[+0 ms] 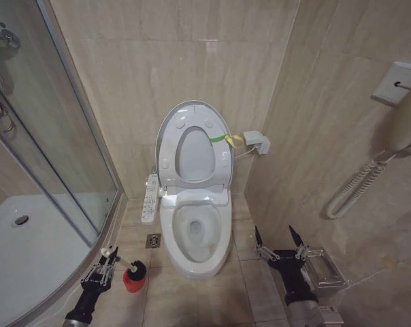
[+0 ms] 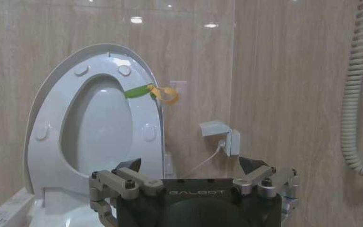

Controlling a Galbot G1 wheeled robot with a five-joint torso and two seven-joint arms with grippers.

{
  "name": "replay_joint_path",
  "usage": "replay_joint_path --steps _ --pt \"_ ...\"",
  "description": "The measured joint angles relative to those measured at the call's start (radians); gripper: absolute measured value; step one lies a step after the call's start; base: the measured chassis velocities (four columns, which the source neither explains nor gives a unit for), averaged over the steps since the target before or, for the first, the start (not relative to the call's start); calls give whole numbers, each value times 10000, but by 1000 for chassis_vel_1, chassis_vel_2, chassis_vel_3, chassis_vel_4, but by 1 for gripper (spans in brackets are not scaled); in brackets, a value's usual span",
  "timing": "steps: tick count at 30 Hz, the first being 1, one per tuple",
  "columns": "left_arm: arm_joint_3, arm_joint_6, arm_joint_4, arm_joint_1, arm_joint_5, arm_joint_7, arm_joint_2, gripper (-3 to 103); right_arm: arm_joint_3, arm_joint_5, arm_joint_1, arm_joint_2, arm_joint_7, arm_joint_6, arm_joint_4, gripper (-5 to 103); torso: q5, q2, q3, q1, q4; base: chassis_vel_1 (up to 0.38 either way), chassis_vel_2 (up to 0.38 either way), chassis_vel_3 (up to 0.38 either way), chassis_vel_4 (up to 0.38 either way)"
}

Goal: Open the toilet lid, clean the toilet bowl with a toilet brush, close the toilet lid, and flush.

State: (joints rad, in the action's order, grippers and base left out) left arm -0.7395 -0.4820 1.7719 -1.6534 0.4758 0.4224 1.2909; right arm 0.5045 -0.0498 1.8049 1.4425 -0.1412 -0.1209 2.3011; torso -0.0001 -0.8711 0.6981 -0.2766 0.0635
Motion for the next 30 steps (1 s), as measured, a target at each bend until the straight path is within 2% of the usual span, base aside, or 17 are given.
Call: replay_joint_path --steps 1,4,7,13,15,16,20,21,25,30 --pt "0 0 0 0 0 0 0 22 0 0 0 0 0 0 0 100 0 0 0 0 0 0 0 0 0" --pt "-157 -43 1318 -797 -380 52 173 22 -1 0 1 0 1 0 0 100 0 0 0 0 -1 0 0 0 0" --pt "-153 -51 1949 -1155 -483 87 208 22 -1 0 0 0 1 0 0 100 1 0 0 0 -1 0 0 0 0" --pt "-57 372 2764 -1263 -576 152 -126 22 -1 0 1 0 0 0 0 100 -1 1 1 0 -1 0 0 0 0" --pt "172 1205 3351 -835 -328 253 -801 22 -1 0 0 0 0 0 0 100 -1 1 1 -1 1 0 0 0 0" --pt "172 1205 3351 -835 -328 253 -801 22 -1 0 0 0 0 0 0 100 -1 1 1 -1 1 0 0 0 0" --pt "281 1476 3374 -221 154 634 -1626 21 -1 0 1 0 0 0 0 100 -3 1 2 -1 0 0 0 0 0" --pt "281 1476 3374 -221 154 634 -1626 21 -1 0 1 0 0 0 0 100 -3 1 2 -1 0 0 0 0 0" --pt "309 1799 3105 635 652 715 -2517 21 -1 0 1 0 0 0 0 100 -3 1 2 -2 0 0 0 0 0" --pt "368 1960 2745 1327 1037 717 -3172 21 -1 0 0 1 0 0 0 100 -3 1 2 -2 1 0 0 0 0"
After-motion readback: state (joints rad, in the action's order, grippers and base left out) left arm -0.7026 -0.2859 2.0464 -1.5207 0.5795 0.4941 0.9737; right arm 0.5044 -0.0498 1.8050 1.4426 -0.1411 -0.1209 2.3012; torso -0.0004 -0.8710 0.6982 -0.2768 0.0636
